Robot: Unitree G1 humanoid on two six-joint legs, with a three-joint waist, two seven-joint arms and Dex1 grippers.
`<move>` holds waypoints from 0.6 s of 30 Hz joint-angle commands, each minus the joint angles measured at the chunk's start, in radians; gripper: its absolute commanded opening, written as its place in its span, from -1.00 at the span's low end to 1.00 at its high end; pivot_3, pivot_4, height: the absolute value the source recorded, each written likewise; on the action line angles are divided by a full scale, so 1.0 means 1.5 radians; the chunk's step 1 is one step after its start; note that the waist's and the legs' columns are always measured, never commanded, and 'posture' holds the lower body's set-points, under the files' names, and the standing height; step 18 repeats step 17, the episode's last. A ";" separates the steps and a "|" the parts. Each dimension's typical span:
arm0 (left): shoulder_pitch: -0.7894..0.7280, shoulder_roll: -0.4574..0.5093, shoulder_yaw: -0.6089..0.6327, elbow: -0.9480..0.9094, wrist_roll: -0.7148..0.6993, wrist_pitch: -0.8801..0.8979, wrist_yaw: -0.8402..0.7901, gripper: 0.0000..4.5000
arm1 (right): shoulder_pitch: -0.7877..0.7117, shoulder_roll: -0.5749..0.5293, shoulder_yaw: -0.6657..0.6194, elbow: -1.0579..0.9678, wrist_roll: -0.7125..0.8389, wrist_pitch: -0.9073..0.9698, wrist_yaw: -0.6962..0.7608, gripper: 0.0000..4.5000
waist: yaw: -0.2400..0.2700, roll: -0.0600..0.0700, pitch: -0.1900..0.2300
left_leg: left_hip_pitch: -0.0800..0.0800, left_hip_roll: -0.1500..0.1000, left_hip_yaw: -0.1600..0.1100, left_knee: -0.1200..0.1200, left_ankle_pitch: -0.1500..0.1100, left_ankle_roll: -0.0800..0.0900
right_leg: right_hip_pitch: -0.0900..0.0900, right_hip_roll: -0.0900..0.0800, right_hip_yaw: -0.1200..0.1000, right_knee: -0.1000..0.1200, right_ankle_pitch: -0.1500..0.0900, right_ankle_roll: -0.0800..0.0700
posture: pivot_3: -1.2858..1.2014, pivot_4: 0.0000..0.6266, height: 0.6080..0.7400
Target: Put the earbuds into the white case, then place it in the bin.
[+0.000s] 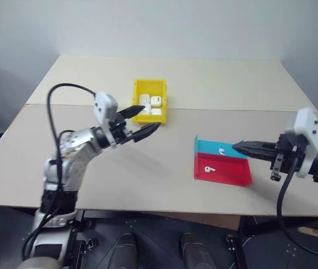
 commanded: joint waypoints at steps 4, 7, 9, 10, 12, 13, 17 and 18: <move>0.125 0.187 0.080 -0.065 -0.040 0.033 -0.138 0.99 | 0.041 -0.036 -0.041 0.082 -0.105 -0.103 0.099 -1.00 | -0.003 0.000 0.000 | 0.001 0.000 0.001 -0.001 0.000 0.000 | -0.001 0.000 0.001 0.002 -0.001 -0.003 | 0.03 -0.52 1.00; 0.164 0.226 0.109 -0.072 -0.046 0.026 -0.166 0.99 | 0.049 -0.044 -0.039 0.114 -0.141 -0.147 0.140 -1.00 | -0.001 0.000 0.000 | 0.002 0.001 0.001 -0.001 0.000 0.000 | -0.001 0.000 0.000 0.003 -0.002 -0.004 | 0.03 -0.52 1.00; 0.183 0.241 0.126 -0.074 -0.045 0.019 -0.175 0.99 | 0.050 -0.049 -0.035 0.132 -0.160 -0.176 0.165 -1.00 | -0.001 0.000 0.000 | 0.001 0.001 0.001 -0.001 0.000 0.000 | -0.002 0.000 0.000 0.003 -0.003 -0.004 | 0.03 -0.52 1.00; 0.190 0.246 0.132 -0.074 -0.044 0.019 -0.174 0.99 | 0.049 -0.051 -0.030 0.139 -0.167 -0.188 0.176 -1.00 | -0.001 0.000 0.000 | 0.001 0.001 0.001 -0.001 0.000 0.000 | -0.002 0.000 0.000 0.003 -0.003 -0.004 | 0.03 -0.52 1.00; 0.199 0.249 0.139 -0.078 -0.043 0.017 -0.168 0.99 | 0.045 -0.050 -0.017 0.148 -0.183 -0.211 0.193 -1.00 | -0.002 0.000 0.000 | 0.001 0.001 0.001 -0.002 0.000 0.000 | -0.002 0.000 0.000 0.003 -0.003 -0.004 | 0.03 -0.52 1.00; 0.202 0.248 0.141 -0.081 -0.041 0.016 -0.162 0.99 | 0.043 -0.049 -0.011 0.151 -0.189 -0.220 0.199 -1.00 | -0.002 0.000 0.000 | 0.002 0.001 0.001 -0.002 0.000 0.000 | -0.002 0.000 0.000 0.003 -0.003 -0.004 | 0.03 -0.52 1.00; 0.217 0.245 0.153 -0.097 -0.043 0.018 -0.144 0.99 | 0.017 -0.041 0.020 0.155 -0.201 -0.234 0.199 -1.00 | -0.002 -0.001 0.000 | 0.002 0.001 0.001 -0.002 0.000 0.000 | -0.002 0.000 0.000 0.003 -0.003 -0.004 | 0.03 -0.52 1.00; 0.217 0.245 0.153 -0.097 -0.043 0.018 -0.144 0.99 | 0.017 -0.041 0.020 0.155 -0.201 -0.234 0.199 -1.00 | -0.002 -0.001 0.000 | 0.002 0.001 0.001 -0.002 0.000 0.000 | -0.002 0.000 0.000 0.003 -0.003 -0.004 | 0.03 -0.52 1.00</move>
